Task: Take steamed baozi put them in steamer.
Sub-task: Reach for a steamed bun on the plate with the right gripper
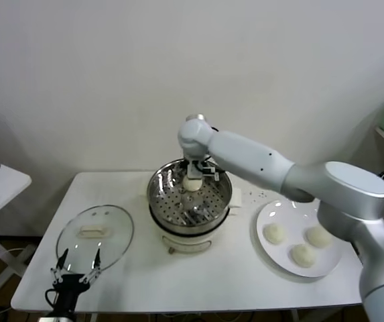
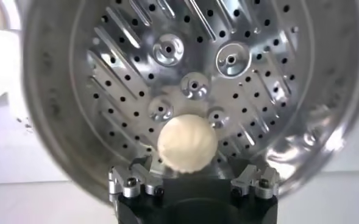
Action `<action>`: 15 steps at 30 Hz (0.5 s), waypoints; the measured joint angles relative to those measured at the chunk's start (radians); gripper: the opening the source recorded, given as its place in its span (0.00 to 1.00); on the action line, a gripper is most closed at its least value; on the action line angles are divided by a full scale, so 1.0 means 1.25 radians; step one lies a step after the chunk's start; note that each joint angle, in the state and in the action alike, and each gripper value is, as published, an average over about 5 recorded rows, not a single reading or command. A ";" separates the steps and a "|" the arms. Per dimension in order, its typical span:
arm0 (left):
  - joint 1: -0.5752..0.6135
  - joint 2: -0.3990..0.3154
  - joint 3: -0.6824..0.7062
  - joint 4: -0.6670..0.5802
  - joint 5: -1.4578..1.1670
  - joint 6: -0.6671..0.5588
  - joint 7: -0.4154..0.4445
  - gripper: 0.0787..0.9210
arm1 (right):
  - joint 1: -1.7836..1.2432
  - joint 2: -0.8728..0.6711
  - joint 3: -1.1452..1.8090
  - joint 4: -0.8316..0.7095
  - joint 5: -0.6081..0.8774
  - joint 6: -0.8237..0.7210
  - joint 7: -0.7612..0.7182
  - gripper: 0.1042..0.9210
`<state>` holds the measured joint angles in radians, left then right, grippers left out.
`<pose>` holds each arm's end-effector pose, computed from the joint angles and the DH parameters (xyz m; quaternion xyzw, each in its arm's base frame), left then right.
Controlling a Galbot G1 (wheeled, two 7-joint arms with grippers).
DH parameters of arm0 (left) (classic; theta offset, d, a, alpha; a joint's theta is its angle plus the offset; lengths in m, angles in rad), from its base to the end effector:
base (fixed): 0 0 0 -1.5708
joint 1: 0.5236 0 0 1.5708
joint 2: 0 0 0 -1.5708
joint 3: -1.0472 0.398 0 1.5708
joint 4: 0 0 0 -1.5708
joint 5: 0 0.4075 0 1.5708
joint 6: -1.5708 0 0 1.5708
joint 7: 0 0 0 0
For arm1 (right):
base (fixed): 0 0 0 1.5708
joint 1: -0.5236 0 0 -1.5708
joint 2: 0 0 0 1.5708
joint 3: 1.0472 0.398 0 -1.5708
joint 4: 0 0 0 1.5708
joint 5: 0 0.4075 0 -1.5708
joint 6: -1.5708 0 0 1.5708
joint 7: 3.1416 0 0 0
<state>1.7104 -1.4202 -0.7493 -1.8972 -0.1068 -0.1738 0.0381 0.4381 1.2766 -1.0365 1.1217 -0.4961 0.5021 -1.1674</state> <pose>0.1417 0.1255 -0.4297 0.0467 -0.9939 -0.0714 0.0696 0.6546 0.1846 -0.0522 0.5666 -0.0934 0.8185 0.0166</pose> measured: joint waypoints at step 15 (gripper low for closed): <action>-0.004 0.012 0.009 -0.020 -0.016 0.021 0.021 0.88 | 0.142 -0.350 -0.193 0.091 0.573 -0.337 0.027 0.88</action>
<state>1.7058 -1.4050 -0.7385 -1.9217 -0.1265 -0.1472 0.0644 0.6151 0.8390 -1.2782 1.2356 0.2200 0.0805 -1.1330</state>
